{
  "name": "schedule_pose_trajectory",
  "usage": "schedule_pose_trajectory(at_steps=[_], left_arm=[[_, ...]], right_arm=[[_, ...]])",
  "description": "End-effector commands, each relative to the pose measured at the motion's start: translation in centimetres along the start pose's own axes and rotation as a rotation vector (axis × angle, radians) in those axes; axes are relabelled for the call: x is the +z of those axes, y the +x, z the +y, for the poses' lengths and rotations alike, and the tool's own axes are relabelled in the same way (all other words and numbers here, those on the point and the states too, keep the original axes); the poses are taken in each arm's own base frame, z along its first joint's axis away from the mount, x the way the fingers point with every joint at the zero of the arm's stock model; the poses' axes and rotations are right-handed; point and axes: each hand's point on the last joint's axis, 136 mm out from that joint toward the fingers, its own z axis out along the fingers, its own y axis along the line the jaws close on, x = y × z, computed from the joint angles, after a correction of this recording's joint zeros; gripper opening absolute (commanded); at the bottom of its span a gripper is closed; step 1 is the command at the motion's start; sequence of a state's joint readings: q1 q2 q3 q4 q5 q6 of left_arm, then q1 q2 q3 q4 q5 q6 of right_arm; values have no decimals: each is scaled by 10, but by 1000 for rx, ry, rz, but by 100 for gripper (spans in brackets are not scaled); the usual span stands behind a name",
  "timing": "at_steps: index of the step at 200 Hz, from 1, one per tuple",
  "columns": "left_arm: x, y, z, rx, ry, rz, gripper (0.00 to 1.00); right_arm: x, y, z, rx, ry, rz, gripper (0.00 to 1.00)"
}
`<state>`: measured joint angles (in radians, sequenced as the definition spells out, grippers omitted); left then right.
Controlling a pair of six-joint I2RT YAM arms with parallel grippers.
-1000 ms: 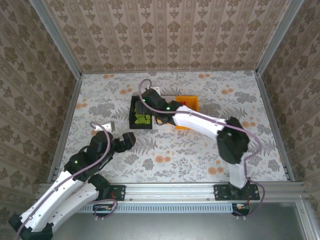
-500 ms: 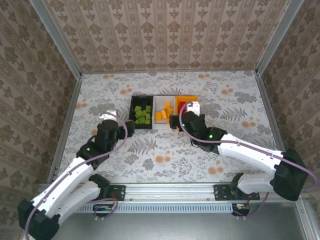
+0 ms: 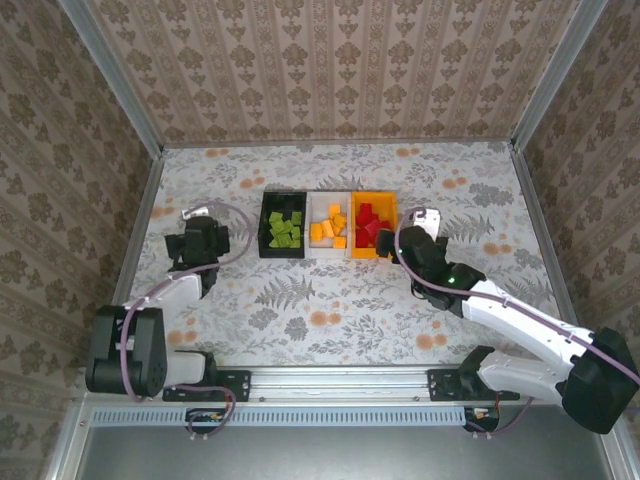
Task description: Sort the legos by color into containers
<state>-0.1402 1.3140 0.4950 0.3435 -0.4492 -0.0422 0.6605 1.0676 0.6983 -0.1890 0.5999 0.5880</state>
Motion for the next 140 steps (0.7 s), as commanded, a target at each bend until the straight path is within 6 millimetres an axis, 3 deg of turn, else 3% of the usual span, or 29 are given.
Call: schedule_pose_trajectory(at_steps=[1,67,92,118,140], left_arm=[[7,-33,-9,1,92,-177,100],[23,-4,-22,-20,144,-219,100],[28,-6,-17,-48,145,-207,100],[28,-6,-16,-51,145,-208,100],[28,-6,-16,-51,146,-209,100]], right_arm=[[-1,-2,-18,32,39,-25,100],[1,-5,-30,14,36,-50,100],[3,-9,-34,-49,46,-71,100],[8,-19,-60,-100,151,-108,100],[12,-30,-89,-151,257,-236,100]])
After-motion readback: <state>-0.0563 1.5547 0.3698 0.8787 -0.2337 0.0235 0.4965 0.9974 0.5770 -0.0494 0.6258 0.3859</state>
